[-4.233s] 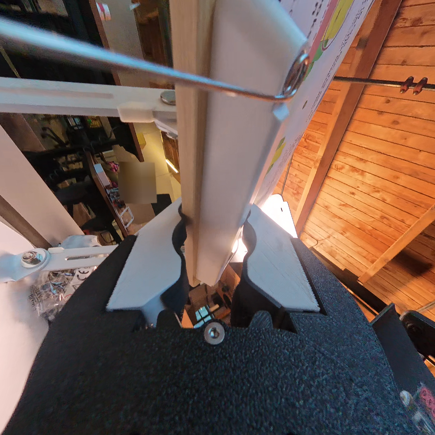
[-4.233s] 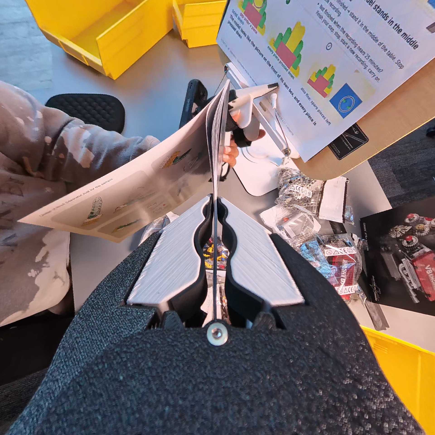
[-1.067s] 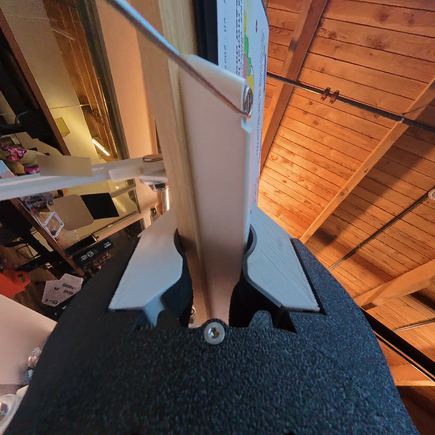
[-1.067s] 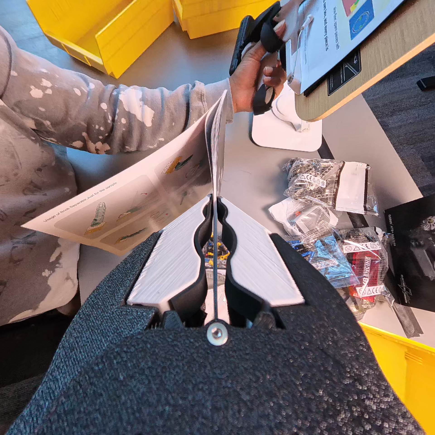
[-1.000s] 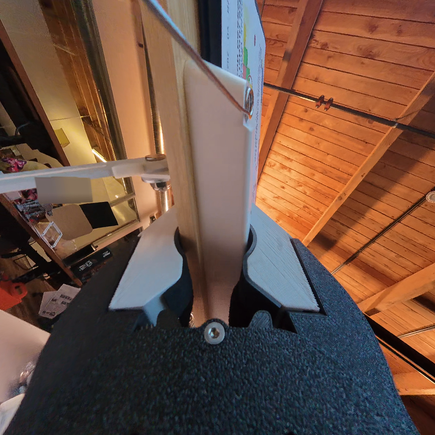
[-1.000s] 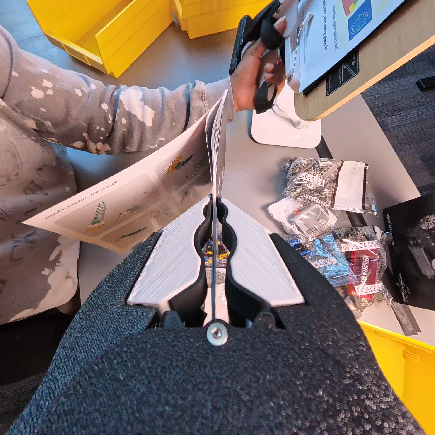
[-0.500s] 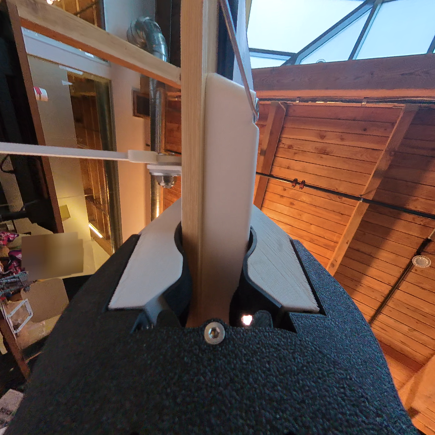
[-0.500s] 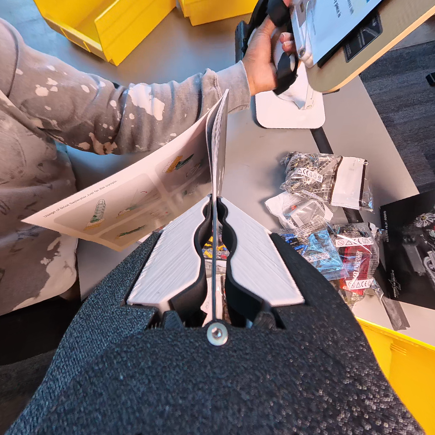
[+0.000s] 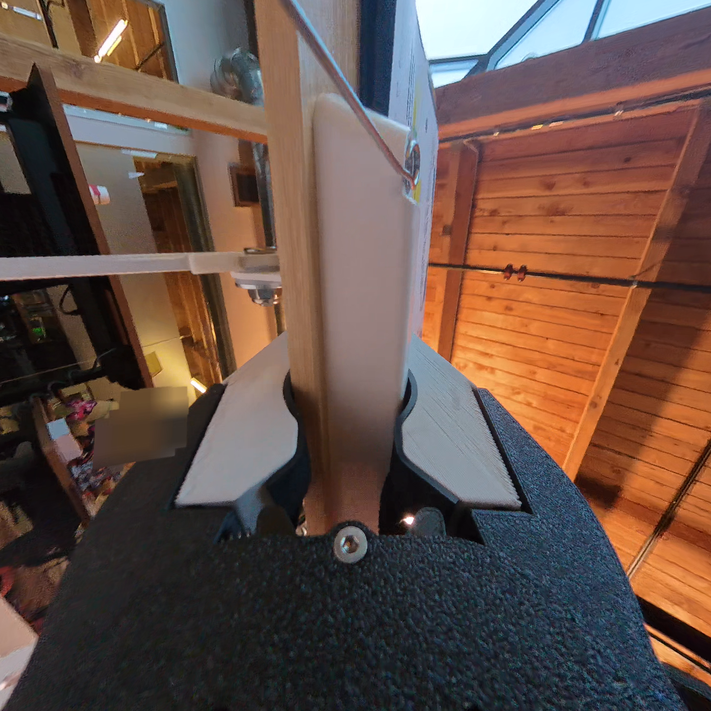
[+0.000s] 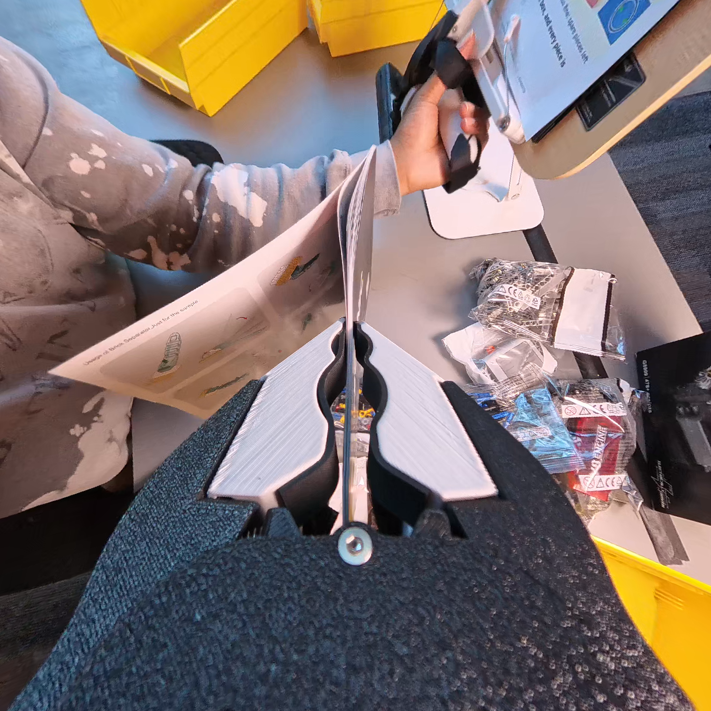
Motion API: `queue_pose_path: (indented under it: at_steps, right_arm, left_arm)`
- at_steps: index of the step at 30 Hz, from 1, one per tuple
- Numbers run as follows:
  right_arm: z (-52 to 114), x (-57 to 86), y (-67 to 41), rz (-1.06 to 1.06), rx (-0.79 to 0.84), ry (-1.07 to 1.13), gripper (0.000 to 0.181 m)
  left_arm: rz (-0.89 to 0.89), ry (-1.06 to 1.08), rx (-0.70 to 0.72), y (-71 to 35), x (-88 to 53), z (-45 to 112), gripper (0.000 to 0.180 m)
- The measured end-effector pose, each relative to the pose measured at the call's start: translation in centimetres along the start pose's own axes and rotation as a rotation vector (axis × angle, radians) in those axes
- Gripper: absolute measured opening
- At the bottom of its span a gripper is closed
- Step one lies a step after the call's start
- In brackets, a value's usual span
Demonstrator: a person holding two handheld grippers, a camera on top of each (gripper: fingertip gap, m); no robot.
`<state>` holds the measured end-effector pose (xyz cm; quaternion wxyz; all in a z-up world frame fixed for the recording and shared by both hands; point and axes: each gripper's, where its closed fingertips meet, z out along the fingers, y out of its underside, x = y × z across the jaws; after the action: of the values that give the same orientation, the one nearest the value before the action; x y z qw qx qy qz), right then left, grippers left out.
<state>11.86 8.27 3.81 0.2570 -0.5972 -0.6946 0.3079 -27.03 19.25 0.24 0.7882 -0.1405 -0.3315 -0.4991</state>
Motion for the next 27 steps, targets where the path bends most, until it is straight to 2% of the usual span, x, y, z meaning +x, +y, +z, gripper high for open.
queue_pose_path:
  at_steps: [1,5,8,13,16,21,23,27]
  right_arm:
    - [0.0,-0.2,0.0,-0.005,0.002,0.000,0.002]
    - [0.1,-0.9,-0.3,-0.013,0.025,-0.008,0.001]
    - [0.5,-1.2,-0.3,-0.016,0.032,-0.013,0.001]
    - [1.0,-1.8,-0.4,-0.020,0.031,-0.019,0.001]
    - [1.3,-2.1,-0.6,-0.025,0.029,-0.021,0.001]
    - [1.4,-2.8,-1.2,-0.035,0.041,-0.015,0.002]
    - [1.3,-2.9,-1.3,-0.036,0.042,-0.012,0.002]
    - [1.2,-3.1,-1.4,-0.038,0.036,-0.007,0.001]
  left_arm:
    - [-0.001,-0.001,-0.062,0.3,0.0,-0.1,0.039]
    - [0.029,-0.045,-0.236,0.2,0.2,-0.9,0.062]
    - [0.077,-0.111,-0.359,-0.4,0.1,-1.8,0.071]
    - [0.222,-0.300,-0.680,0.1,-1.2,-3.1,0.069]
    - [0.201,-0.405,-0.795,0.9,-1.9,-3.2,0.063]
    - [0.061,-0.403,-0.799,0.9,-1.8,-3.1,0.049]
    - [-0.019,-0.365,-0.733,0.8,-1.4,-3.0,0.039]
    - [-0.033,-0.334,-0.603,0.6,-1.1,-2.3,0.039]
